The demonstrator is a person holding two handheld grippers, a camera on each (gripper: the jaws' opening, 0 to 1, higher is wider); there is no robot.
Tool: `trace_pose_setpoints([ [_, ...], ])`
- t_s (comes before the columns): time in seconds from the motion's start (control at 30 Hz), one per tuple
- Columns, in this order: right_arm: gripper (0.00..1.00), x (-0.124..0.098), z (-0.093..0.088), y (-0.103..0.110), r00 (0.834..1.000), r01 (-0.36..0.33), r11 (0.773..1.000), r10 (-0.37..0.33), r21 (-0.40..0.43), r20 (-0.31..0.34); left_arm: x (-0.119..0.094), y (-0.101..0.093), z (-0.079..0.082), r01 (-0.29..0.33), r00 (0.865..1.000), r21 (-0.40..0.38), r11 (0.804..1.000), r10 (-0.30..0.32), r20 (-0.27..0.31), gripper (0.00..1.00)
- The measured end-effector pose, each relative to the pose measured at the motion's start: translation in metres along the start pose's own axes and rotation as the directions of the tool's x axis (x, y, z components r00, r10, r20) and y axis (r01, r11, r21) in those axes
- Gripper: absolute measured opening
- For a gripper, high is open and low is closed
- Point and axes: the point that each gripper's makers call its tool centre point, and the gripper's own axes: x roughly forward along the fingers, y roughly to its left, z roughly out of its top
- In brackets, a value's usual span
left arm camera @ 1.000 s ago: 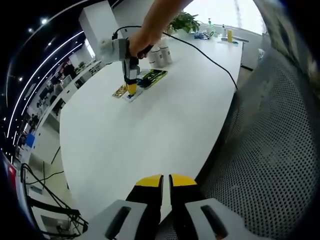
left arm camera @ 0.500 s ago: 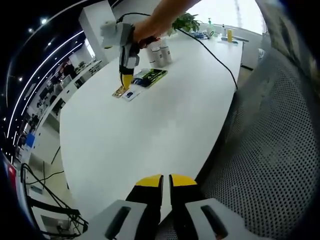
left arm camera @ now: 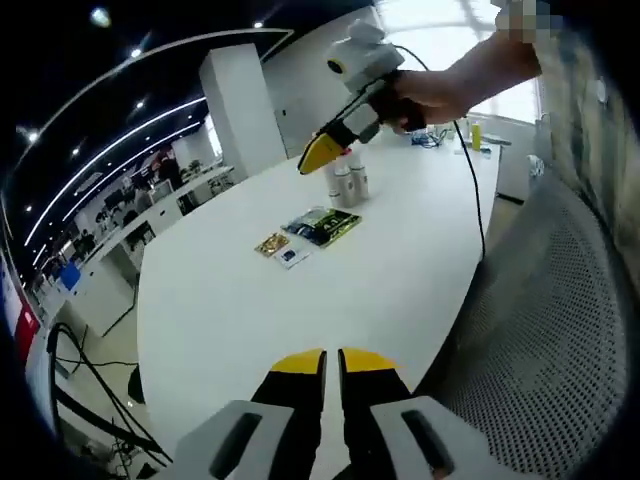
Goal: Arrange the skincare products in the storage area until every visible bottle or jar stands upright without overlapping.
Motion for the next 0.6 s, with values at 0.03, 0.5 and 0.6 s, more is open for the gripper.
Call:
trace_pose_setpoints([
  [0.03, 0.26, -0.006, 0.003, 0.004, 1.0, 0.014, 1.0, -0.014, -0.002, 0.021, -0.001, 0.0, 0.002, 0.0, 1.0, 0.001, 1.0, 0.0, 0.011, 0.06],
  [0.5, 0.8, -0.086, 0.012, 0.051, 0.926, 0.108, 0.951, -0.203, 0.291, 0.317, -0.026, 0.008, 0.052, 0.041, 0.956, -0.073, 0.997, -0.018, 0.292, 0.04],
  [0.6, 0.83, -0.092, 0.01, 0.056, 0.916, 0.127, 0.946, -0.227, 0.297, 0.332, -0.029, 0.007, 0.059, 0.074, 0.945, -0.07, 0.995, -0.048, 0.324, 0.04],
])
